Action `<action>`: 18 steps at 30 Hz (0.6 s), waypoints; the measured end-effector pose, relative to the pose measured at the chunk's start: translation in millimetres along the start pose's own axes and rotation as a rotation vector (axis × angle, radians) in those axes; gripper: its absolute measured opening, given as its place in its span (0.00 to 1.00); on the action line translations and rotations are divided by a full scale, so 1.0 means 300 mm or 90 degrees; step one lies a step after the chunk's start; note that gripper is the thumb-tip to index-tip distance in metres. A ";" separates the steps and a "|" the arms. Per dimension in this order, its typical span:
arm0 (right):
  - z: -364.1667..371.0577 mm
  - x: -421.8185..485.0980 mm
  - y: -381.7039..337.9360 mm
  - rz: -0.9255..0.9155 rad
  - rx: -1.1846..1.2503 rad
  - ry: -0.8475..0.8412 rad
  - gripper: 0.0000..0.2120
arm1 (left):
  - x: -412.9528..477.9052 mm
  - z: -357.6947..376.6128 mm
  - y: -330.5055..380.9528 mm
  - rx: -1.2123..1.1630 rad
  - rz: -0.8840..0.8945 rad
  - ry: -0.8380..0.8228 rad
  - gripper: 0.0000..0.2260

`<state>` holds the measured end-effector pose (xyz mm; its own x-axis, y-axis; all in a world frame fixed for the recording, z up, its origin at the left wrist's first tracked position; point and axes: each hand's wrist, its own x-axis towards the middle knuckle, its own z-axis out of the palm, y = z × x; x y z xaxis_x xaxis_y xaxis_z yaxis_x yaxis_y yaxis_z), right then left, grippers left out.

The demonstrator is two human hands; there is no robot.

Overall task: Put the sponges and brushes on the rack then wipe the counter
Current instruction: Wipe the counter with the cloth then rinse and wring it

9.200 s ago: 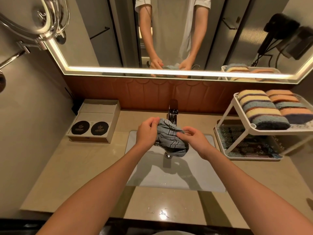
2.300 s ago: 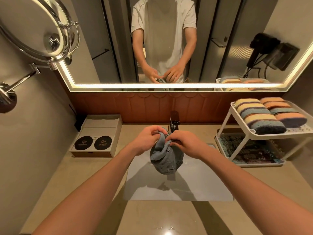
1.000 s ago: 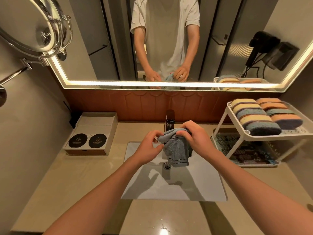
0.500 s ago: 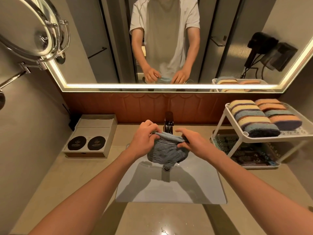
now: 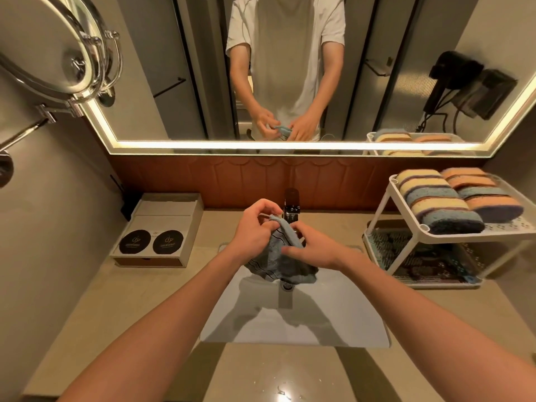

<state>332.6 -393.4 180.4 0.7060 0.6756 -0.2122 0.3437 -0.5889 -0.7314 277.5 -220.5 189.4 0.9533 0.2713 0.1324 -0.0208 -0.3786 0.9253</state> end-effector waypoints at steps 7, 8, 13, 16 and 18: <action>0.037 0.006 -0.009 0.006 0.011 0.081 0.13 | -0.018 0.020 -0.059 0.064 -0.174 0.147 0.15; 0.041 0.002 -0.012 0.015 0.022 0.097 0.14 | -0.029 0.031 -0.065 0.057 -0.245 0.130 0.17; 0.081 -0.025 -0.028 0.034 0.078 0.129 0.12 | -0.070 0.089 -0.019 -0.288 -0.464 -0.145 0.29; 0.105 -0.045 -0.045 0.041 0.175 0.113 0.10 | -0.048 0.113 -0.023 -0.376 -0.442 -0.189 0.27; 0.107 -0.068 -0.075 0.078 0.377 0.070 0.13 | -0.042 0.111 -0.057 -0.352 -0.439 -0.171 0.28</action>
<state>290.7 -379.5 180.4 0.7894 0.5502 -0.2722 -0.1240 -0.2913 -0.9486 275.9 -246.8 160.1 0.8446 0.0394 -0.5339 0.5024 0.2864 0.8158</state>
